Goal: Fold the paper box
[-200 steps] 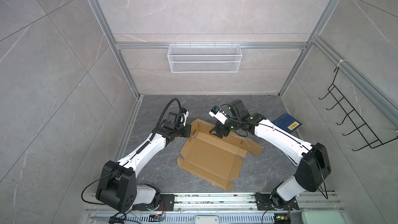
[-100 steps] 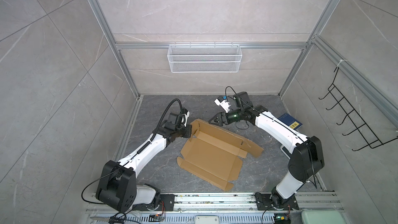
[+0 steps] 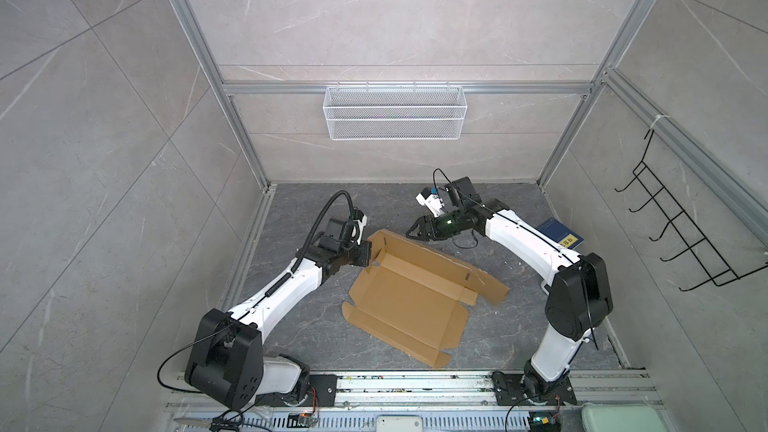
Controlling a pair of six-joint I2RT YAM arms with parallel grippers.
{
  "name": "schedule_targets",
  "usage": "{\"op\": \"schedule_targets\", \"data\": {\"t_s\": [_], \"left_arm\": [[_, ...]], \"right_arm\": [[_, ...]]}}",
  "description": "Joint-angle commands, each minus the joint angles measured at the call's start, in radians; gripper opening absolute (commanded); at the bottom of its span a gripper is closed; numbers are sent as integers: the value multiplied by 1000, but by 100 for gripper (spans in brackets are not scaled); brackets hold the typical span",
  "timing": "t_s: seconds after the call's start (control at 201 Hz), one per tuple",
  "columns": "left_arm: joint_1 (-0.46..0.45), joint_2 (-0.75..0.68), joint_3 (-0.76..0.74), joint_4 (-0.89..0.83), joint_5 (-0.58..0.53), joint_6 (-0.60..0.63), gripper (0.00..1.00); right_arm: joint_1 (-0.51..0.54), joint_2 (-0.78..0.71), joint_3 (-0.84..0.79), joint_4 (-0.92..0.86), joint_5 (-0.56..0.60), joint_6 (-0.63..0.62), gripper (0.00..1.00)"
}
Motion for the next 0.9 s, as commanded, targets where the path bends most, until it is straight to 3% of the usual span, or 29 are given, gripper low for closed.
{"op": "schedule_targets", "data": {"t_s": [0.0,0.358,0.622,0.891], "left_arm": [[-3,6,8,23,10,12,3],[-7,14,27,24,21,10,3],[-9,15,29,23,23,5,3],[-10,14,39,14,27,6,3]], "right_arm": [[12,13,28,-54,39,-37,61],[42,29,83,-100,45,-75,69],[105,75,129,-183,251,-152,69],[133,112,155,-207,331,-192,69]]}}
